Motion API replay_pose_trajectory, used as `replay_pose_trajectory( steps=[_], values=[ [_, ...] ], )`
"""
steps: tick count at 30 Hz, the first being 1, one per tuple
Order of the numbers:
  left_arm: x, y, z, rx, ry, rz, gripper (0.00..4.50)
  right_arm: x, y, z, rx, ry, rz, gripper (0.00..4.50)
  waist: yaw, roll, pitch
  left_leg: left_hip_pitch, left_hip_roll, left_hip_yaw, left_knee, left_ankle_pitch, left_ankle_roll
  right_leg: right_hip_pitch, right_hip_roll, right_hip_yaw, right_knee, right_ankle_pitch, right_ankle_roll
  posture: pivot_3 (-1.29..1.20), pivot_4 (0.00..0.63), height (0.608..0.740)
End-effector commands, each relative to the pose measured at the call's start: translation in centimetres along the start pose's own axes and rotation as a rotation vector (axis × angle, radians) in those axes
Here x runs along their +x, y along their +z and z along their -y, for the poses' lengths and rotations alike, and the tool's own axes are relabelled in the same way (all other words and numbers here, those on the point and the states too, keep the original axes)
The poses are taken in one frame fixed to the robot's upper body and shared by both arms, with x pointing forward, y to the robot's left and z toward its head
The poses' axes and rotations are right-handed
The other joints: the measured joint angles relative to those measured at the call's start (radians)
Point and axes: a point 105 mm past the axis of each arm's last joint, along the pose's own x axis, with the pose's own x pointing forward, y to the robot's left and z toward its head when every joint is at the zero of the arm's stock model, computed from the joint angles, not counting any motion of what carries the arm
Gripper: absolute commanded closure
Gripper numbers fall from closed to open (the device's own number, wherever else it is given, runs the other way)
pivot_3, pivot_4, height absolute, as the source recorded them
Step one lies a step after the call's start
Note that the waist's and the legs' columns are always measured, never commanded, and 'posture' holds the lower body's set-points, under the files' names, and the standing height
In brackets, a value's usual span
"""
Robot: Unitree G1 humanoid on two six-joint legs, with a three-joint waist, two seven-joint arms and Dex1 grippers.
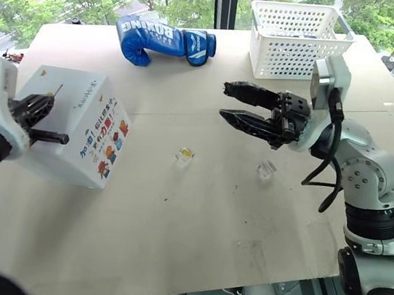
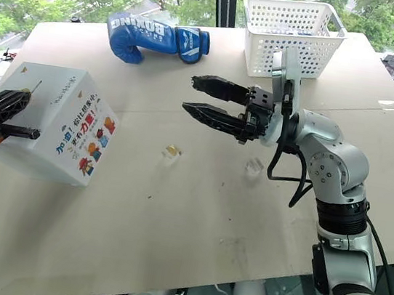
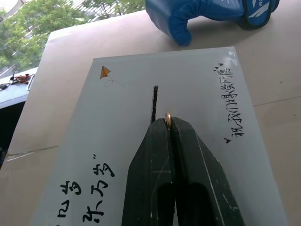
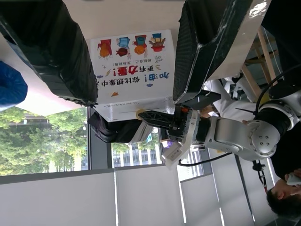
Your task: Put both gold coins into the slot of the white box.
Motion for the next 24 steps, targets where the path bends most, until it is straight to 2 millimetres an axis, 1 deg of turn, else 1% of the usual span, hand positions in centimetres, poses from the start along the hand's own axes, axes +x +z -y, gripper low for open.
replay_pose_trajectory(
  steps=[1, 5, 8, 9, 12, 13, 14, 15, 16, 17, 19, 20, 21, 22, 23, 24],
  values=[
    [-0.3, 0.0, -1.1, 0.015, 0.042, -0.002, 4.50, -0.2, 1.3, -0.5, -0.054, 0.013, 0.036, 1.78, 0.000, 0.000, 0.000, 0.000, 0.000, 0.000, 0.000, 0.000, 0.000, 0.000, 0.000, 0.000, 0.000, 0.000, 0.000, 0.00, 0.150, 0.721],
    [-0.5, -0.7, -1.4, 0.013, 0.050, -0.027, 4.50, -0.3, 1.2, -0.5, -0.053, 0.015, 0.038, 1.78, -0.004, 0.000, 0.000, 0.001, 0.000, 0.001, 0.000, 0.000, 0.000, 0.000, 0.000, 0.001, 0.001, 0.000, 0.000, 0.00, 0.150, 0.721],
    [-0.2, -1.3, -1.1, 0.005, 0.029, -0.044, 4.50, -0.4, 1.1, -0.6, -0.049, 0.021, 0.041, 1.78, -0.007, 0.000, 0.000, 0.002, 0.000, 0.002, 0.000, 0.000, 0.000, 0.000, 0.000, 0.002, 0.003, 0.000, 0.000, 0.00, 0.150, 0.721],
    [-0.2, -1.4, -1.1, 0.002, 0.028, -0.044, 4.22, -0.4, 1.1, -0.7, -0.048, 0.024, 0.041, 1.73, -0.008, 0.000, 0.000, 0.002, 0.000, 0.002, 0.000, 0.000, 0.000, 0.000, 0.000, 0.002, 0.003, 0.000, 0.000, 0.00, 0.150, 0.721],
    [-0.1, -1.5, -1.2, -0.002, 0.034, -0.039, 3.20, -0.5, 1.0, -0.8, -0.047, 0.029, 0.039, 1.71, -0.007, 0.000, 0.000, 0.006, 0.001, 0.006, 0.000, 0.000, 0.000, 0.000, 0.000, 0.004, 0.007, 0.000, 0.000, 0.00, 0.150, 0.721],
    [0.0, -1.4, -1.4, 0.012, 0.046, -0.034, 2.66, -0.5, 0.9, -0.8, -0.046, 0.031, 0.036, 1.71, -0.007, 0.000, 0.000, 0.007, 0.000, 0.006, 0.000, 0.000, 0.000, 0.001, 0.000, 0.004, 0.007, 0.000, 0.000, 0.00, 0.150, 0.721],
    [0.0, -1.2, -1.6, 0.026, 0.056, -0.026, 2.30, -0.5, 0.9, -0.8, -0.046, 0.032, 0.032, 1.71, -0.006, 0.000, 0.000, 0.008, 0.000, 0.006, 0.000, 0.000, 0.000, 0.003, 0.000, 0.004, 0.008, 0.000, 0.000, 0.00, 0.150, 0.721],
    [0.1, -0.8, -1.7, 0.038, 0.071, -0.001, 1.78, -0.6, 0.6, -0.7, -0.045, 0.027, 0.019, 1.71, -0.005, 0.000, 0.000, 0.009, 0.000, 0.007, 0.000, 0.000, 0.000, 0.003, 0.000, 0.004, 0.008, 0.000, 0.000, 0.00, 0.150, 0.721],
    [0.1, -0.5, -1.8, 0.045, 0.081, 0.016, 1.34, -0.6, 0.4, -0.7, -0.044, 0.023, 0.010, 1.71, -0.003, -0.001, 0.000, 0.009, 0.000, 0.007, 0.000, 0.000, 0.000, 0.004, 0.000, 0.005, 0.009, 0.000, 0.000, 0.00, 0.150, 0.721],
    [0.2, -0.2, -1.8, 0.048, 0.077, 0.037, 0.99, -0.6, -0.1, -0.5, -0.048, 0.010, -0.020, 1.71, -0.002, -0.001, 0.000, 0.009, 0.000, 0.007, 0.001, 0.000, -0.001, 0.004, 0.000, 0.005, 0.010, 0.000, 0.000, 0.00, 0.150, 0.721],
    [0.1, 1.7, -0.9, 0.030, 0.034, 0.150, 0.99, -0.5, -2.6, 0.3, -0.086, -0.033, -0.117, 1.71, 0.002, -0.001, -0.001, 0.009, 0.000, 0.008, 0.001, 0.000, -0.001, 0.004, 0.000, 0.005, 0.011, 0.000, 0.000, 0.00, 0.150, 0.721],
    [0.0, 3.0, 0.1, 0.012, -0.022, 0.224, 0.99, -0.4, -4.0, 0.7, -0.097, -0.060, -0.161, 1.71, 0.002, -0.003, -0.002, 0.010, 0.000, 0.007, 0.001, 0.001, -0.001, 0.004, -0.001, 0.005, 0.011, 0.000, 0.000, 0.00, 0.150, 0.721],
    [-0.5, 4.2, 1.5, -0.012, -0.109, 0.302, 0.99, -0.2, -5.4, 1.0, -0.113, -0.086, -0.203, 1.71, 0.002, -0.004, -0.002, 0.009, 0.000, 0.007, 0.001, 0.001, -0.002, 0.003, 0.000, 0.004, 0.011, 0.000, 0.000, 0.00, 0.150, 0.721],
    [-1.1, 5.1, 2.8, -0.037, -0.194, 0.356, 0.99, 0.0, -6.5, 1.2, -0.112, -0.108, -0.230, 1.71, 0.002, -0.005, -0.003, 0.009, 0.001, 0.006, 0.002, 0.001, -0.002, 0.004, 0.000, 0.004, 0.011, 0.000, 0.000, 0.00, 0.150, 0.721],
    [-1.6, 5.4, 3.9, -0.059, -0.273, 0.383, 0.99, 0.3, -7.5, 1.4, -0.102, -0.125, -0.251, 1.71, 0.002, -0.005, -0.003, 0.009, 0.001, 0.007, 0.002, 0.001, -0.002, 0.003, 0.000, 0.004, 0.011, 0.000, 0.000, 0.00, 0.150, 0.721],
    [-2.4, 5.2, 5.3, -0.065, -0.379, 0.378, 0.99, 0.7, -8.6, 1.5, -0.095, -0.146, -0.271, 1.71, -0.002, -0.005, -0.003, 0.009, 0.001, 0.007, 0.002, 0.001, -0.002, 0.003, -0.001, 0.004, 0.011, 0.000, 0.000, 0.00, 0.150, 0.721]
  ],
)
